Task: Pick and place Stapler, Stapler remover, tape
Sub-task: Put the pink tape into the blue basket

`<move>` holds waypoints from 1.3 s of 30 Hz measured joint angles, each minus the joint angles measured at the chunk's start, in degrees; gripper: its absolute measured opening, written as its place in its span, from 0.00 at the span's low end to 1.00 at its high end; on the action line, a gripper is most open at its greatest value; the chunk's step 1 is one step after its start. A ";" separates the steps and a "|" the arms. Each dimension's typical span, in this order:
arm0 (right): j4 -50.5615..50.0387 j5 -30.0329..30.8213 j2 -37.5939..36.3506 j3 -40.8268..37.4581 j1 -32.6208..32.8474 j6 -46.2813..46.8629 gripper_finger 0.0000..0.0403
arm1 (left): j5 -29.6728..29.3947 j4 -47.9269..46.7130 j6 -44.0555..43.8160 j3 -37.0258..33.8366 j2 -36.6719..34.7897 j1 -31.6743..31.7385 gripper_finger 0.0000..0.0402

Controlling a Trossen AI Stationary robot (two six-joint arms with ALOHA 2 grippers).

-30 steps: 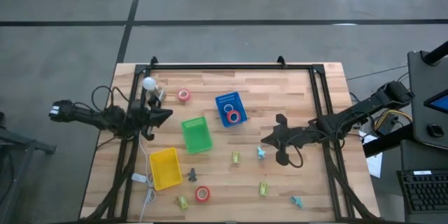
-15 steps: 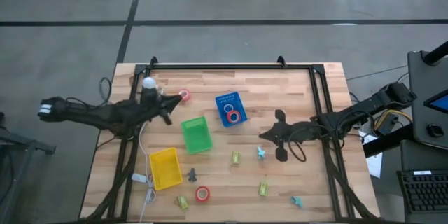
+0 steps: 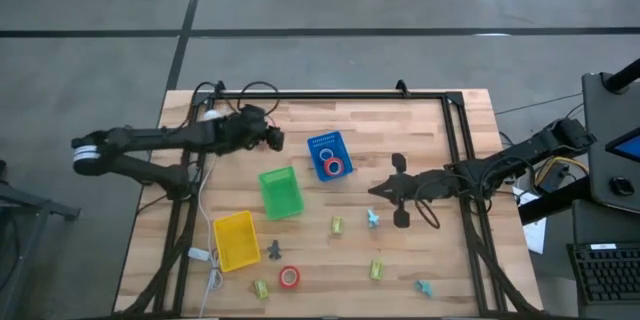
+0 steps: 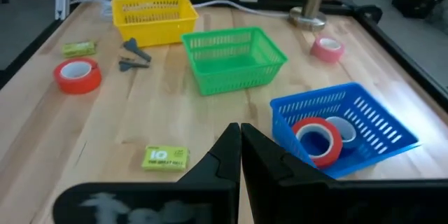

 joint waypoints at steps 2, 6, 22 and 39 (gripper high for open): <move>0.19 0.02 -0.48 0.00 -0.45 -0.47 0.02 | 1.60 -0.15 -0.02 0.63 2.73 2.92 0.56; 0.19 -0.15 -1.30 0.00 -1.05 -1.59 0.02 | 5.21 -0.96 0.04 0.52 9.05 6.13 0.56; 0.07 -0.11 -1.68 -0.14 -1.42 -1.84 0.02 | 4.18 -2.27 2.54 0.59 22.06 8.02 0.55; 0.09 -0.11 -1.65 -0.43 -1.38 -0.95 0.02 | 4.59 -1.70 7.55 0.59 23.06 8.71 0.18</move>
